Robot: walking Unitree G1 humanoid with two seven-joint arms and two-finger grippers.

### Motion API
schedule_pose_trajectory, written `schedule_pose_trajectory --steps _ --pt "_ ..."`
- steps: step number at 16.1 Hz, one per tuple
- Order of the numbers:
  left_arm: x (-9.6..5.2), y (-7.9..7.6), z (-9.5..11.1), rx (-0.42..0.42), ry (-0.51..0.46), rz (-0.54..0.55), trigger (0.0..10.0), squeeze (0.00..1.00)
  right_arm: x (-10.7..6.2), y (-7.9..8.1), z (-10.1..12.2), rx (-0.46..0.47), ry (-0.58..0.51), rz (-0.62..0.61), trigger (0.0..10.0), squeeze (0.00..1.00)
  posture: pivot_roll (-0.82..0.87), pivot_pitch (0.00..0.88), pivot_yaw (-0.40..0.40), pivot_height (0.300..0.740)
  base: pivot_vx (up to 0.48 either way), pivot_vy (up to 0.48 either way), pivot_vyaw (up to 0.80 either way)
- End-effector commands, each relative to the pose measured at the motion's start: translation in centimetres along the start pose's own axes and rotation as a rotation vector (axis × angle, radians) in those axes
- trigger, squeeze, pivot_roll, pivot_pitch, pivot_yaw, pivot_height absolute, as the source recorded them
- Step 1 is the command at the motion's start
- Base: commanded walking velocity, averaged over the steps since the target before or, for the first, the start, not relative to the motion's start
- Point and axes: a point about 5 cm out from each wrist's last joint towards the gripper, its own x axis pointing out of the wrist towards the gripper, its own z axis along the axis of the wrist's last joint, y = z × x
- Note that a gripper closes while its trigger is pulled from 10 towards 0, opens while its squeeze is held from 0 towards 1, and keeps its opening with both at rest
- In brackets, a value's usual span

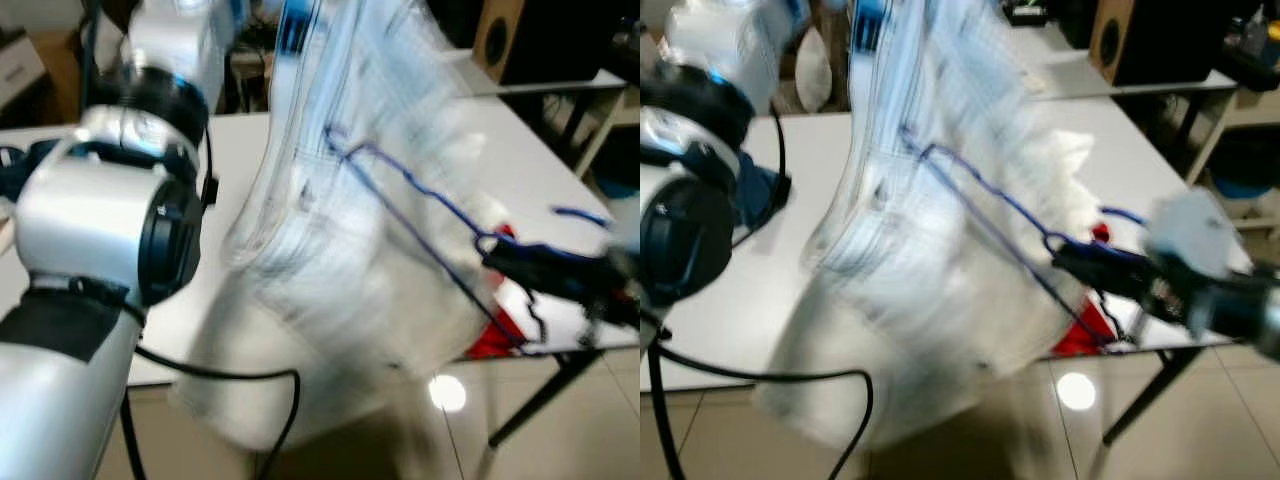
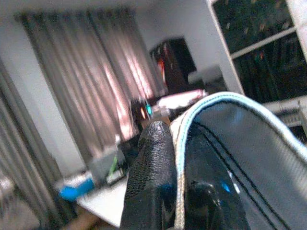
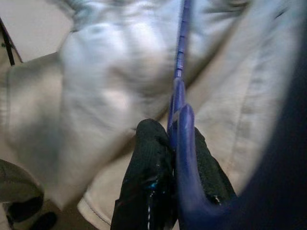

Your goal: Hang hanger

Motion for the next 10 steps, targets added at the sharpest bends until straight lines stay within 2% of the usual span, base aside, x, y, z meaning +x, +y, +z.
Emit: schedule_pose_trajectory --steps 1,2,3,4,6,8,9,10 --pt "-0.4 1.1 2.0 0.017 -0.085 0.022 10.0 0.00 1.2 -0.4 -0.4 -0.021 0.032 -0.002 10.0 0.00 -0.21 0.000 0.065 0.740 0.337 0.000 0.00" --pt "-0.3 1.0 3.3 0.015 -0.148 -0.039 10.0 0.00 3.4 -2.6 -0.2 -0.078 0.056 -0.099 10.0 0.00 -0.21 0.000 0.064 0.740 0.330 0.000 0.00" --pt "-0.4 0.9 4.1 0.032 -0.182 -0.083 10.0 0.00 4.5 -4.0 0.5 -0.148 0.054 -0.156 10.0 0.00 -0.21 0.000 0.067 0.740 0.330 0.000 0.00" --pt "-0.6 0.9 4.6 0.032 -0.203 -0.108 10.0 0.00 5.0 -4.8 1.3 -0.169 0.029 -0.195 10.0 0.00 -0.21 0.000 0.067 0.740 0.319 0.000 0.00" --pt "-1.5 1.2 6.2 0.008 -0.282 -0.151 10.0 0.00 6.1 -8.0 5.8 -0.266 -0.141 -0.380 10.0 0.00 -0.19 0.000 0.051 0.740 0.154 0.000 0.00" --pt "-2.4 1.2 7.3 0.014 -0.344 -0.180 10.0 0.00 6.0 -9.0 9.7 -0.336 -0.305 -0.455 10.0 0.00 -0.18 0.000 0.024 0.740 0.000 0.000 0.00" --pt "-3.0 0.9 7.5 0.015 -0.366 -0.197 10.0 0.00 6.2 -9.0 10.8 -0.347 -0.360 -0.452 10.0 0.00 -0.18 0.000 0.020 0.740 0.000 0.000 0.00" --pt "-3.5 0.3 7.4 -0.002 -0.382 -0.223 10.0 0.00 6.8 -8.4 10.5 -0.333 -0.370 -0.396 10.0 0.00 -0.18 0.000 0.016 0.740 0.000 0.000 0.00"
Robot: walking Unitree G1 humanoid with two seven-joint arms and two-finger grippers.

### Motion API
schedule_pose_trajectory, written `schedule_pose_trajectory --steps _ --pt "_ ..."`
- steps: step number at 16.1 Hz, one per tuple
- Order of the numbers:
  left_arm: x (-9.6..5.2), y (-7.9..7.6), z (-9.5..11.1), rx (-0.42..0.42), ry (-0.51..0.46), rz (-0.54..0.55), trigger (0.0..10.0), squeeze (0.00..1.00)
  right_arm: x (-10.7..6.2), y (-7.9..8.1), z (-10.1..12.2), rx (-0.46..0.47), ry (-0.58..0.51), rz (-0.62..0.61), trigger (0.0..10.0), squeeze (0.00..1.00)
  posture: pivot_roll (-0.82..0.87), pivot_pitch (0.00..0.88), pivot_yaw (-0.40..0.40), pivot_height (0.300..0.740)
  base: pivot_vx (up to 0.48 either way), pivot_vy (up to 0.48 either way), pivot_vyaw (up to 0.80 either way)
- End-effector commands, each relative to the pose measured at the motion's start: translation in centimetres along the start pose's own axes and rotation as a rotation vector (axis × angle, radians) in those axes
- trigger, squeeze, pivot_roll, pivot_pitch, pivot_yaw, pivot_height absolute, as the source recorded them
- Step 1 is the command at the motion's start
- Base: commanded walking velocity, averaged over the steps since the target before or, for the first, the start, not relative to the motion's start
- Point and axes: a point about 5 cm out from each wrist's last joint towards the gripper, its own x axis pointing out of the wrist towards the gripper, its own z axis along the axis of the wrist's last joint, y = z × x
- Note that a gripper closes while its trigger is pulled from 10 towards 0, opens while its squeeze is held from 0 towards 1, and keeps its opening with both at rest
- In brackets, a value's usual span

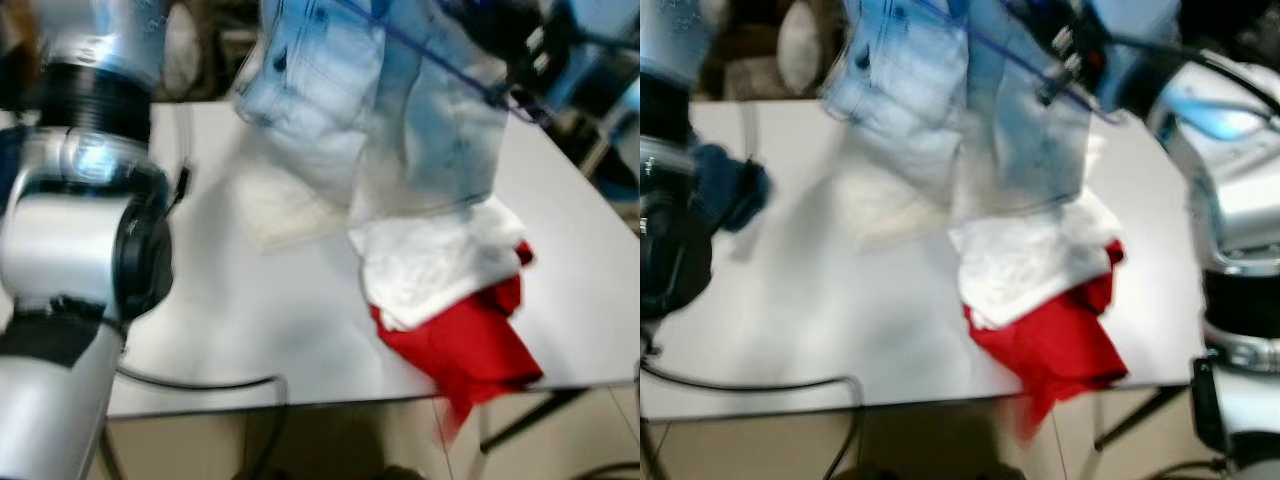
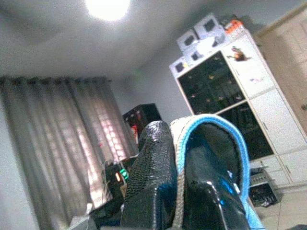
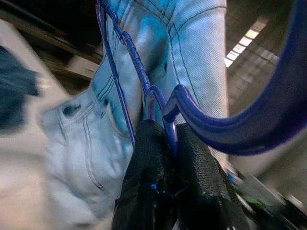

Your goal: Hang hanger

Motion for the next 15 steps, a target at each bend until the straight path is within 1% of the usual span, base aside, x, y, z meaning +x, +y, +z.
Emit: schedule_pose_trajectory --steps 1,2,3,4,5,6,7,8,9,10,11,13,14,15 --pt "0.8 -1.6 1.4 0.001 -0.063 -0.086 10.0 0.00 -0.1 1.4 -1.4 -0.001 0.038 0.072 10.0 0.00 -0.18 0.000 0.013 0.740 0.000 0.000 0.00" --pt "0.2 -3.1 -0.4 -0.046 -0.017 -0.121 10.0 0.00 -0.3 3.0 -3.0 0.009 0.093 0.136 10.0 0.00 -0.18 0.000 0.012 0.740 0.000 0.000 0.00" --pt "-0.5 -4.7 -2.9 -0.110 0.045 -0.142 10.0 0.00 -0.9 4.4 -4.1 0.030 0.128 0.198 10.0 0.00 -0.18 0.000 0.013 0.740 0.000 0.000 0.00" --pt "-1.1 -5.8 -4.8 -0.131 0.100 -0.146 10.0 0.00 -1.4 5.0 -4.5 0.043 0.151 0.225 10.0 0.00 -0.18 0.000 0.017 0.740 0.000 0.000 0.00" --pt "-2.7 -8.4 -8.5 -0.198 0.199 -0.169 10.0 0.00 -2.7 5.9 -4.9 0.065 0.182 0.288 10.0 0.00 -0.19 0.000 0.022 0.740 0.000 0.000 0.00" --pt "-4.4 -10.5 -11.7 -0.217 0.315 -0.178 10.0 0.00 -4.1 6.3 -5.2 0.078 0.221 0.337 10.0 0.00 -0.19 0.000 0.022 0.740 0.000 0.000 0.00" --pt "-6.0 -12.0 -14.1 -0.202 0.427 -0.172 10.0 0.00 -5.6 6.4 -5.5 0.089 0.266 0.383 10.0 0.00 -0.20 0.000 0.026 0.740 0.000 0.000 0.00" --pt "-6.8 -12.5 -15.3 -0.186 0.482 -0.172 10.0 0.00 -6.4 6.4 -5.6 0.094 0.292 0.404 10.0 0.00 -0.20 0.000 0.028 0.740 0.000 0.000 0.00" --pt "-8.4 -12.7 -17.3 -0.164 0.592 -0.112 10.0 0.00 -8.1 6.2 -5.7 0.098 0.343 0.440 10.0 0.00 -0.21 0.000 0.037 0.740 0.000 0.000 0.00" --pt "-9.4 -12.2 -18.4 -0.134 0.661 -0.030 10.0 0.00 -9.3 5.8 -5.6 0.096 0.378 0.459 10.0 0.00 -0.21 0.000 0.042 0.740 0.000 0.000 0.00" --pt "-9.7 -11.3 -18.9 -0.122 0.688 0.063 10.0 0.00 -10.2 5.4 -5.5 0.090 0.408 0.466 10.0 0.00 -0.22 0.000 0.046 0.740 0.000 0.000 0.00" --pt "-9.8 -9.1 -19.1 -0.111 0.691 0.259 10.0 0.00 -11.8 4.2 -4.9 0.069 0.476 0.462 10.0 0.00 -0.22 0.000 0.050 0.740 0.000 0.000 0.00" --pt "-10.0 -8.4 -19.2 -0.106 0.696 0.317 10.0 0.00 -12.3 3.9 -4.6 0.065 0.487 0.467 10.0 0.00 -0.22 0.000 0.053 0.740 0.000 0.000 0.00" --pt "-10.4 -7.8 -19.5 -0.084 0.723 0.348 10.0 0.00 -12.7 3.5 -4.1 0.070 0.475 0.462 10.0 0.00 -0.22 0.000 0.053 0.740 0.000 0.000 0.00"
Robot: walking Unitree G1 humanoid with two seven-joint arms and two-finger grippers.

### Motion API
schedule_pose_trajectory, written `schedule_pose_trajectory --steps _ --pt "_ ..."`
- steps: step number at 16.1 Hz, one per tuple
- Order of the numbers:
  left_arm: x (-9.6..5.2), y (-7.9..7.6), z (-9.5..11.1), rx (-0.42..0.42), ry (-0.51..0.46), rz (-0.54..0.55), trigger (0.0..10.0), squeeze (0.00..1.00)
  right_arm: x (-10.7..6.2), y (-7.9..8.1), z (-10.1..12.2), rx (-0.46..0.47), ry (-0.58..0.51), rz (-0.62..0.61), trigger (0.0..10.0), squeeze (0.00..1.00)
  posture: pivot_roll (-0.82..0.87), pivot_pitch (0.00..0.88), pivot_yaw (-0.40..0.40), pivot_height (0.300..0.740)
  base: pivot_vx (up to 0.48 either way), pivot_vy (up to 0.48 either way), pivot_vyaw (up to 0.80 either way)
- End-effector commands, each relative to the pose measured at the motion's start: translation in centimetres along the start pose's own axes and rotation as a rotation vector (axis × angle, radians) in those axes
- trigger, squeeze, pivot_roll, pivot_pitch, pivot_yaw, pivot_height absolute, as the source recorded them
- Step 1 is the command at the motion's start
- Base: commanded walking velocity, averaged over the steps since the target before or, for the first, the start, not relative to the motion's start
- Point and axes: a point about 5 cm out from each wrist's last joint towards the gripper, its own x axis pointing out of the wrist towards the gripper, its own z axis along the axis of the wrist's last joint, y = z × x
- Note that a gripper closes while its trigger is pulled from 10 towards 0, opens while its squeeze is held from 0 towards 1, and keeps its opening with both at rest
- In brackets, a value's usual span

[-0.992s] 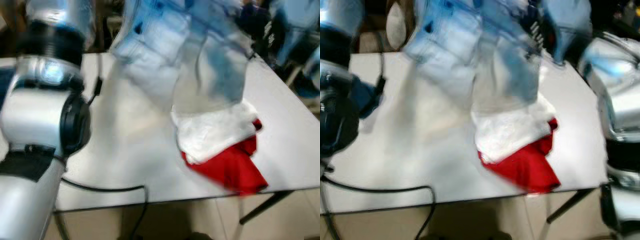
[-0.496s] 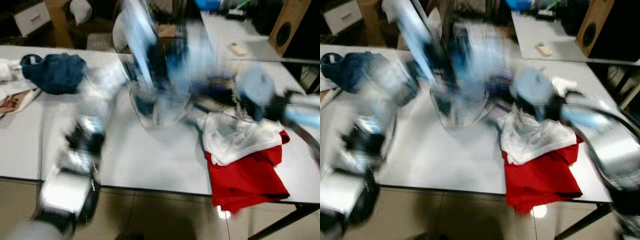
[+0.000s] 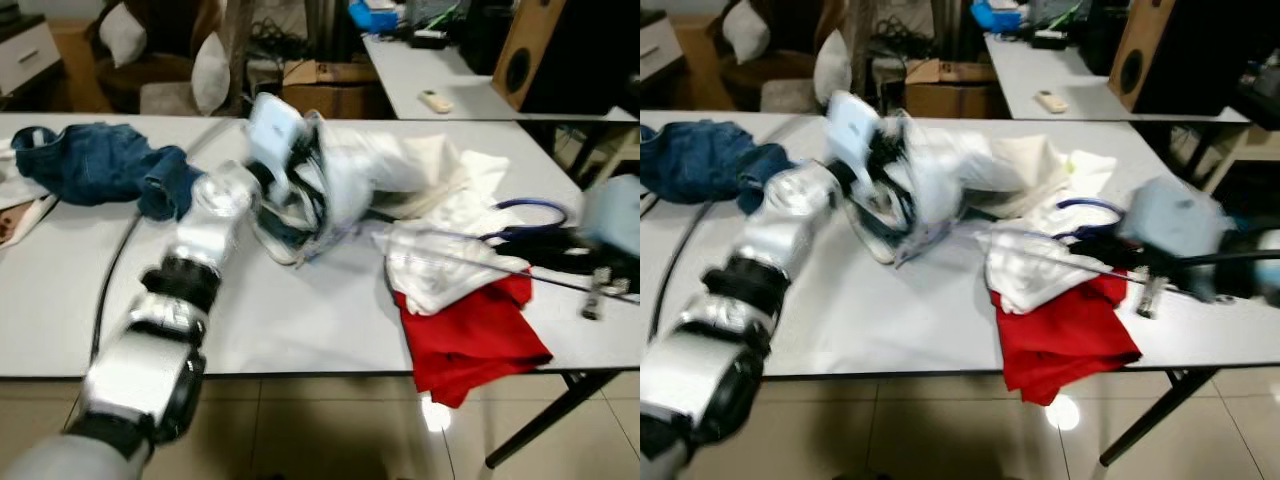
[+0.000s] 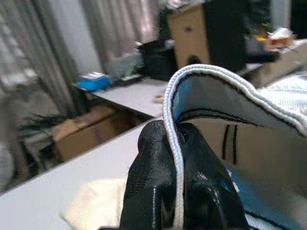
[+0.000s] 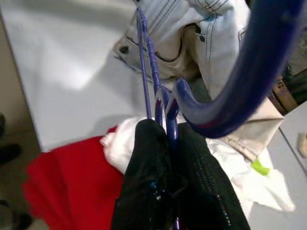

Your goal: Hang hanger

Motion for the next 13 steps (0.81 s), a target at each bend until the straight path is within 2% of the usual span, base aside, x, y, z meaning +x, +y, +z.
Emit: schedule_pose_trajectory --steps 1,3,4,6,7,9,10,11,13 --pt "-0.2 0.5 -0.9 -0.008 0.037 0.038 10.0 0.00 -1.0 -0.1 1.2 -0.026 -0.044 -0.008 10.0 0.00 -0.22 0.000 0.055 0.740 0.000 0.000 0.00" --pt "-0.6 0.1 -3.1 -0.008 0.123 0.012 10.0 0.00 -3.2 -0.6 2.9 -0.023 -0.156 -0.079 10.0 0.00 -0.24 0.000 0.063 0.740 0.000 0.000 0.00" --pt "-1.1 -0.7 -4.8 -0.031 0.177 -0.015 10.0 0.00 -4.0 -0.8 3.5 -0.013 -0.214 -0.117 10.0 0.00 -0.24 0.000 0.067 0.740 0.000 0.000 0.00" --pt "-1.6 -2.0 -6.7 -0.050 0.229 -0.042 10.0 0.00 -5.0 -1.0 3.7 -0.005 -0.263 -0.167 10.0 0.00 -0.24 0.000 0.073 0.740 0.000 0.000 0.00" --pt "-1.8 -3.0 -7.3 -0.059 0.231 -0.086 10.0 0.00 -5.3 -1.6 3.7 0.004 -0.284 -0.228 10.0 0.00 -0.24 0.000 0.073 0.740 0.000 0.000 0.00" --pt "-1.6 -5.4 -7.0 -0.103 0.161 -0.281 10.0 0.00 -4.4 -3.0 2.8 0.021 -0.239 -0.362 10.0 0.00 -0.24 0.000 0.073 0.740 0.000 0.000 0.00" --pt "-1.7 -6.7 -6.6 -0.110 0.122 -0.399 10.0 1.00 -3.3 -3.5 2.2 0.038 -0.209 -0.417 10.0 0.00 -0.24 0.000 0.074 0.740 0.000 0.000 0.00" --pt "-2.0 -8.1 -6.3 -0.087 0.097 -0.518 10.0 1.00 -1.8 -3.9 1.6 0.057 -0.187 -0.452 10.0 0.00 -0.23 0.000 0.073 0.740 0.000 0.000 0.00" --pt "-3.4 -9.8 -6.1 0.054 0.099 -0.720 10.0 1.00 1.2 -3.7 1.1 0.090 -0.178 -0.457 10.0 0.00 -0.23 0.000 0.074 0.740 0.000 0.000 0.00"
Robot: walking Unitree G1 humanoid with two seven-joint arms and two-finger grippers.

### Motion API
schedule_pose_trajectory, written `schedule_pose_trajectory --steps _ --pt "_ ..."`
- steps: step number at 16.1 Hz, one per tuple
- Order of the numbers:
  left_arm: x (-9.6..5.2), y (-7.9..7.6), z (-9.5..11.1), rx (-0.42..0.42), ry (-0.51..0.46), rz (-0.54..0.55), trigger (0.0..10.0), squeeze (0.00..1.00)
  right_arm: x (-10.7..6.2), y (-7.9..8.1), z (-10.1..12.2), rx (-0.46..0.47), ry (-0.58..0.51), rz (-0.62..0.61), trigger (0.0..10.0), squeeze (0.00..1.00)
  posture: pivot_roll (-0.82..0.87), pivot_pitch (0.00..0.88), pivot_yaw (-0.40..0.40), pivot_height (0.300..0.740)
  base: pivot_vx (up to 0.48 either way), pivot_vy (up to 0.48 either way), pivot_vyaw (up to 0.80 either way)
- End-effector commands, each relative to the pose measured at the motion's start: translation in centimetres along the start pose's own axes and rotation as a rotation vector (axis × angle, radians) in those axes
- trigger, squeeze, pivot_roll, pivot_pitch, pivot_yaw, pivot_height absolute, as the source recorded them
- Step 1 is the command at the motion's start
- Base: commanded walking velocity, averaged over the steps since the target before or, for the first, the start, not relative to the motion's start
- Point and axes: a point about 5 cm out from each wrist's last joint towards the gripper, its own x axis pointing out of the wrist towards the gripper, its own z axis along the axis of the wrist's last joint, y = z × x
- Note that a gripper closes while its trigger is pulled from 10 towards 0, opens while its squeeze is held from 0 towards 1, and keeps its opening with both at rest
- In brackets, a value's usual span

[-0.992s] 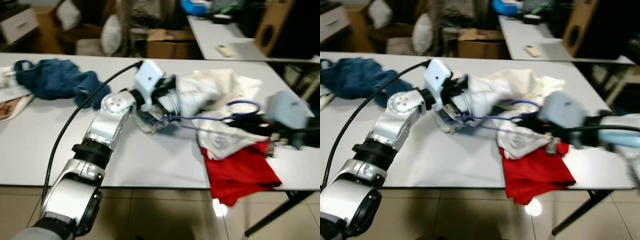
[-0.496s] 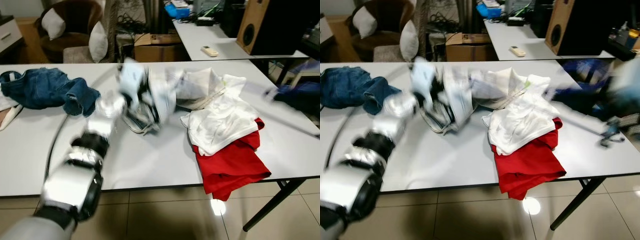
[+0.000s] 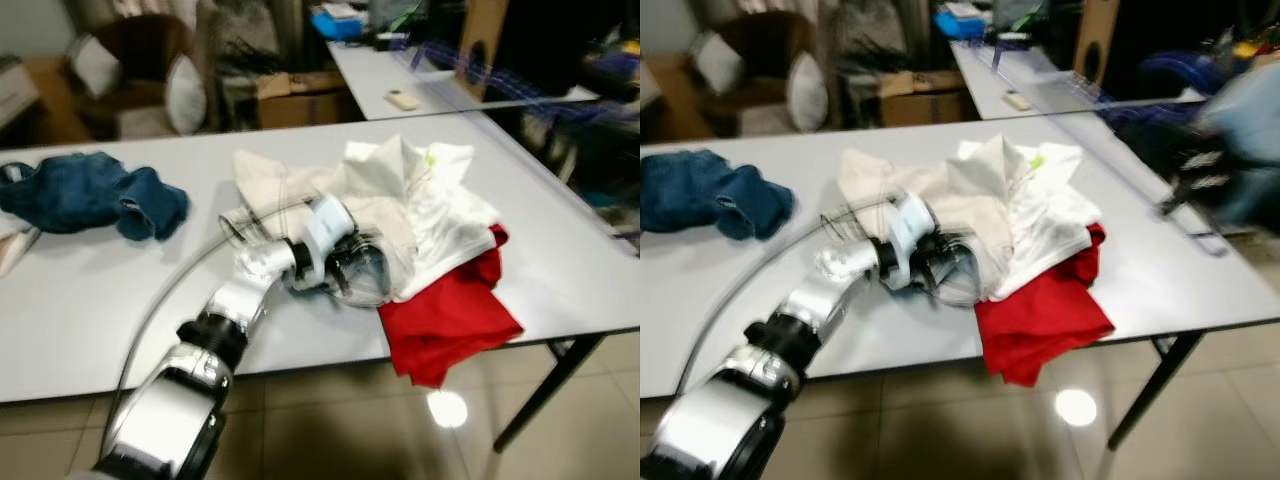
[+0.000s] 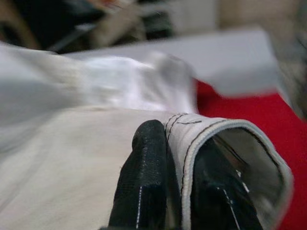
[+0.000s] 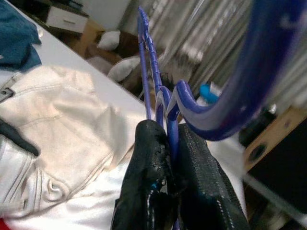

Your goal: Hang hanger

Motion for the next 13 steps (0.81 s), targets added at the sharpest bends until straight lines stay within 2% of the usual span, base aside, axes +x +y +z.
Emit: schedule_pose_trajectory --steps 1,2,3,4,8,9,11,12,13 --pt "-0.6 -0.1 0.6 0.099 0.046 -0.075 10.0 1.00 1.0 0.2 0.2 -0.021 -0.005 -0.027 10.0 0.00 -0.22 0.000 0.073 0.740 0.000 0.000 0.00" --pt "-0.9 -0.2 0.6 0.136 0.068 -0.108 10.0 1.00 1.6 0.3 0.1 -0.011 -0.006 -0.045 10.0 0.00 -0.22 0.000 0.069 0.740 0.000 0.000 0.00" --pt "-2.0 -0.1 1.3 0.209 0.099 -0.164 10.0 1.00 2.8 0.5 -0.3 0.020 -0.011 -0.104 10.0 0.00 -0.21 0.000 0.065 0.740 0.000 0.000 0.00" --pt "-3.5 0.1 2.8 0.233 0.090 -0.219 10.0 1.00 3.8 0.5 -0.7 0.035 -0.014 -0.178 10.0 0.00 -0.20 0.000 0.059 0.740 0.000 0.000 0.00" --pt "-6.9 -0.2 6.1 0.241 0.077 -0.382 10.0 1.00 4.4 0.0 -1.0 0.028 -0.008 -0.290 10.0 0.00 -0.19 0.000 0.065 0.740 0.000 0.000 0.00" --pt "-7.7 -0.4 7.3 0.224 0.036 -0.418 10.0 1.00 4.5 0.0 -0.9 0.028 -0.005 -0.305 10.0 0.00 -0.19 0.000 0.069 0.740 0.000 0.000 0.00" --pt "-8.5 -0.2 9.9 0.162 -0.110 -0.410 10.0 1.00 4.6 0.2 -1.0 0.046 -0.003 -0.339 10.0 0.00 -0.19 0.000 0.066 0.740 0.000 0.000 0.00" --pt "-8.8 -0.2 10.3 0.162 -0.119 -0.406 10.0 1.00 4.6 0.2 -1.1 0.040 0.000 -0.370 10.0 0.00 -0.19 0.000 0.064 0.740 0.000 0.000 0.00" --pt "-9.0 -0.2 10.0 0.207 -0.047 -0.396 10.0 1.00 4.6 0.3 -1.0 0.074 -0.018 -0.367 10.0 0.00 -0.19 0.000 0.060 0.740 0.000 0.000 0.00"
